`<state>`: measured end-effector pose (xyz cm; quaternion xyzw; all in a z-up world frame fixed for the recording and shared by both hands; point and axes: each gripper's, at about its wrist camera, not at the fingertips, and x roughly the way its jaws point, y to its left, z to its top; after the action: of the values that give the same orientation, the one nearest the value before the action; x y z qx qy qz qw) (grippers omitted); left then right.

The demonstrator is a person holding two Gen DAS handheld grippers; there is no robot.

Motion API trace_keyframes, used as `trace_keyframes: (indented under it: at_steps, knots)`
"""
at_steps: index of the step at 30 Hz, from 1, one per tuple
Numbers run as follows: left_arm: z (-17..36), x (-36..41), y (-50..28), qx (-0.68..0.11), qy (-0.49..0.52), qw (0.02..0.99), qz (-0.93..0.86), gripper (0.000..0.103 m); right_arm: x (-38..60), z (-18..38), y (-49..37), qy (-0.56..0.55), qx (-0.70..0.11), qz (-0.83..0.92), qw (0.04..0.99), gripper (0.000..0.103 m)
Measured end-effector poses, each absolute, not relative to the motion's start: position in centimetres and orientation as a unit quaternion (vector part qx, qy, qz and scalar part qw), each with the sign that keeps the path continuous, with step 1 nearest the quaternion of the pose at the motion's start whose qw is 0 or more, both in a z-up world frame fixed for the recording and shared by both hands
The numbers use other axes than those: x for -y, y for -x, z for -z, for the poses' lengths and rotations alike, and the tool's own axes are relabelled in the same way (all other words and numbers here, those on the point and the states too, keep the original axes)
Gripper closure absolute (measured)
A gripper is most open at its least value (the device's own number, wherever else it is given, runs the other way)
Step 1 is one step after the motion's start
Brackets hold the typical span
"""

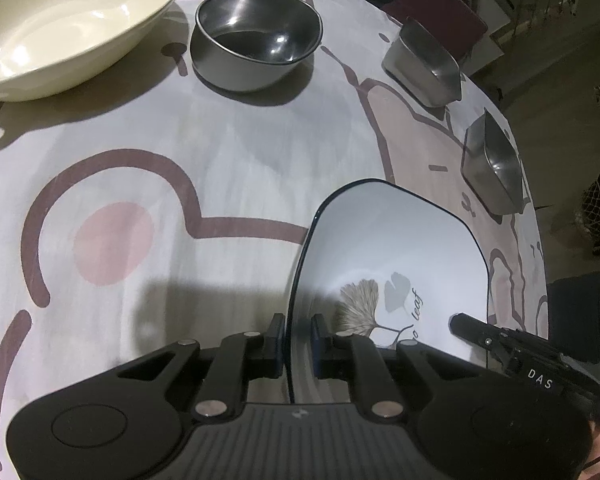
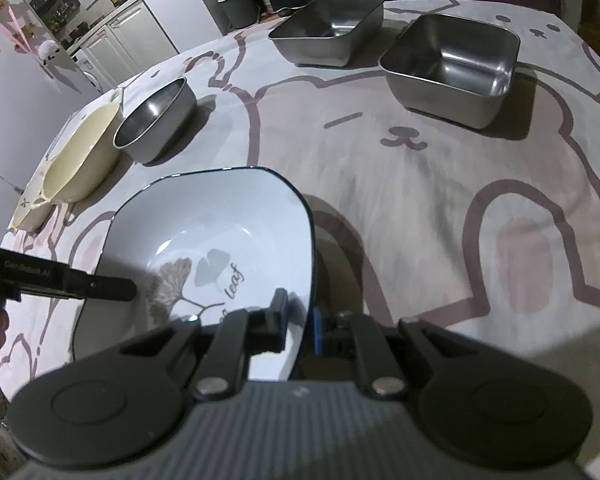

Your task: Organize plates and bowls

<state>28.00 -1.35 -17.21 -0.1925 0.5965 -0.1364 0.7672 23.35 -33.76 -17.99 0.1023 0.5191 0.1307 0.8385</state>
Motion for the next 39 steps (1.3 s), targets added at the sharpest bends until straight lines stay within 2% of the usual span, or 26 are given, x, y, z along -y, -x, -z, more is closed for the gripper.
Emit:
trace_keyframes:
  at_steps: [10, 14, 18, 21, 26, 30, 39]
  knots:
    - [17.3, 1.4, -27.8, -0.602, 0.187, 0.763, 0.143, 0.090, 33.4, 17.9, -23.3, -0.091, -0.526, -0.129, 0.836, 0.085]
    - [17.1, 1.7, -27.8, -0.601, 0.173, 0.767, 0.144, 0.090, 33.1, 18.0, -23.0, -0.074, -0.532, -0.127, 0.834, 0.074]
    - [16.9, 1.8, -27.4, -0.600, 0.165, 0.769, 0.146, 0.087, 33.1, 18.2, -22.7, -0.079, -0.538, -0.126, 0.829, 0.068]
    - [16.6, 1.7, -27.2, -0.598, 0.162, 0.771, 0.146, 0.075, 33.1, 18.0, -22.3, -0.075, -0.538, -0.119, 0.831, 0.063]
    - [15.7, 1.7, -26.5, -0.589, 0.153, 0.779, 0.150, 0.060, 33.4, 17.7, -21.9, -0.072, -0.534, -0.108, 0.835, 0.042]
    - [14.8, 1.8, -25.7, -0.579, 0.141, 0.788, 0.155, 0.047, 33.7, 17.0, -21.1, -0.074, -0.524, -0.105, 0.842, 0.037]
    - [11.8, 1.9, -23.6, -0.540, 0.117, 0.818, 0.163, 0.017, 34.8, 14.6, -18.4, -0.066, -0.494, -0.088, 0.863, 0.017]
